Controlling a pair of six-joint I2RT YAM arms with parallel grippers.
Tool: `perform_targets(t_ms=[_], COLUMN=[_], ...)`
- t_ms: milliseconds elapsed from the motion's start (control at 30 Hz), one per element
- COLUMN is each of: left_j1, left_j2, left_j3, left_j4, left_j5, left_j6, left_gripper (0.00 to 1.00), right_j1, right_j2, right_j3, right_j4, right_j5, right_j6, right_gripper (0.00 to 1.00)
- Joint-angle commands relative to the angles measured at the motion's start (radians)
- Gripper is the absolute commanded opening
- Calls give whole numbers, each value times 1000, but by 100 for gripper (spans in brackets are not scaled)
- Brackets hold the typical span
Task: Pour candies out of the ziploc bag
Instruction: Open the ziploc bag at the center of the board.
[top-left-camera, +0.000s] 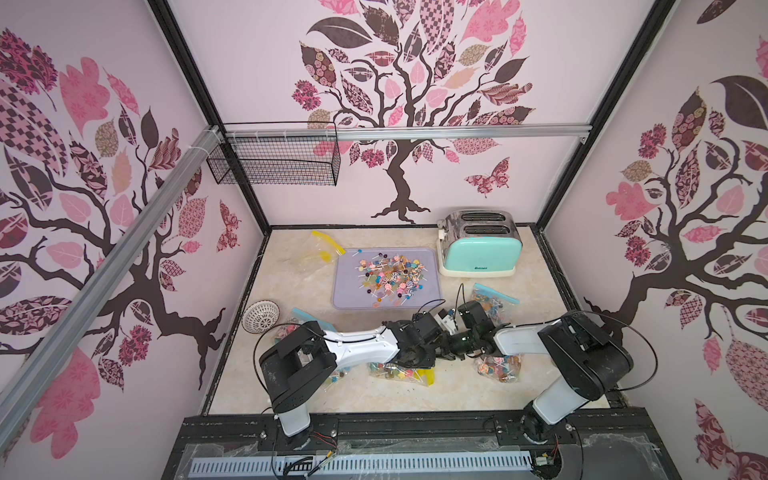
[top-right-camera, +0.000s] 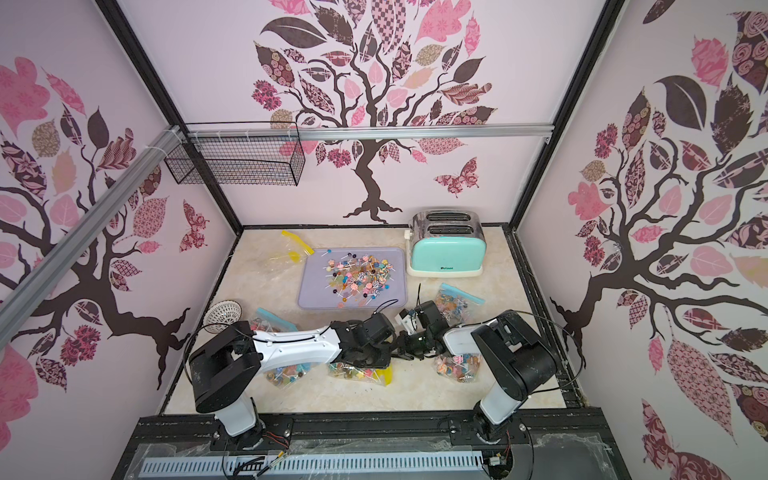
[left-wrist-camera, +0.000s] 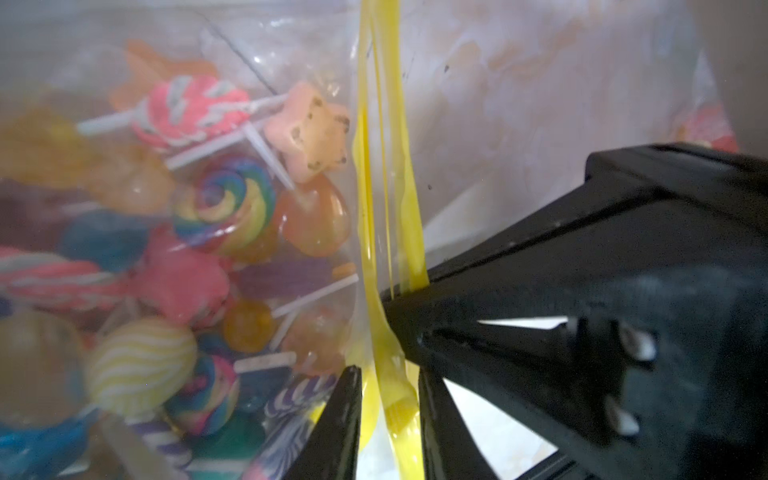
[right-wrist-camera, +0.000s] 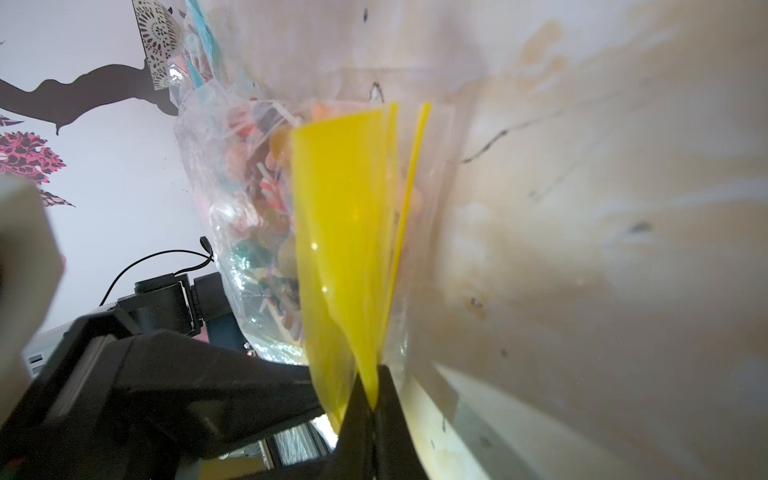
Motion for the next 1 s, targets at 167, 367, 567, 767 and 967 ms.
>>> perform_targets(t_ms=[167,367,567,767,967], left_j1=[10,21,21,22,26], left_j2=[-11,-1,3,16,6], left_j3=[-13,-9,-10,-5,-7], left_j4=[24,58,66,71,57], left_j5=[-14,14,23,34,15], left_j6=[6,9,9,10,8], left_gripper=[30,30,39,43,29], right_j1=[7,7,8,7,7], right_j2=[10,7,10,10,11], right_j3=[21,17,18,17,17], right_j4=[4,-1,-1,-2,-3], right_j5=[-14,-15,-14,-13,-13], right_j6=[-2,-4,-5,-7,-9], right_gripper=[0,0,0,0,0])
